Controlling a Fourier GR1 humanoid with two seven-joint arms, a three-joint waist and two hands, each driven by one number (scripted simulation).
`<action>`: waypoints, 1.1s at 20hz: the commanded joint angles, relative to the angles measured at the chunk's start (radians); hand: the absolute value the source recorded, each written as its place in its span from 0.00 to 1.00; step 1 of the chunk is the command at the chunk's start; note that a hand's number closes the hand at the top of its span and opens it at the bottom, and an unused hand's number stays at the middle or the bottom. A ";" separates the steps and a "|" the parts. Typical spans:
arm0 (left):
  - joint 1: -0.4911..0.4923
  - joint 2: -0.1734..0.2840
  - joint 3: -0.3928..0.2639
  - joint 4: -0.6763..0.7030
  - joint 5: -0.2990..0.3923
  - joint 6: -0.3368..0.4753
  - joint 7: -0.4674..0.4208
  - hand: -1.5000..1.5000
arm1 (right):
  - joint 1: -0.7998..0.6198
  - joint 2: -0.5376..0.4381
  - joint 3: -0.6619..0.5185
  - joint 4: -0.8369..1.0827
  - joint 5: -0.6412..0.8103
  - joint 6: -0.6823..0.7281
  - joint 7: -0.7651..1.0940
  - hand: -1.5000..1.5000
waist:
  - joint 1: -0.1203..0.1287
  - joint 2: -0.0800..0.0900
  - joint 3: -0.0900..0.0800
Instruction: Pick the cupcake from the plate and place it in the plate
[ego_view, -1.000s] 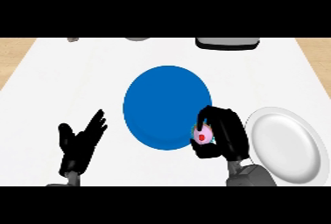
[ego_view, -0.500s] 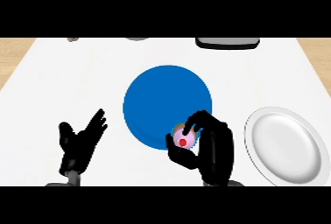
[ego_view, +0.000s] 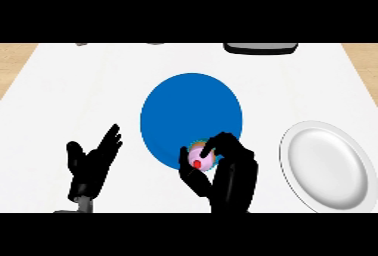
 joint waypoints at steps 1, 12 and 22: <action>-0.003 0.016 0.024 0.005 0.018 -0.014 -0.004 0.50 | -0.026 0.005 -0.033 0.087 0.179 -0.124 0.240 1.00 | -0.006 0.007 0.000; -0.001 -0.018 -0.011 -0.006 -0.014 0.007 0.011 0.50 | -0.233 0.005 -0.247 0.307 0.080 -0.184 0.200 1.00 | 0.007 0.014 0.002; -0.033 0.012 0.017 0.003 0.009 -0.027 0.037 0.50 | -0.269 -0.007 -0.365 0.544 -0.329 -0.031 -0.012 0.00 | 0.012 0.018 0.002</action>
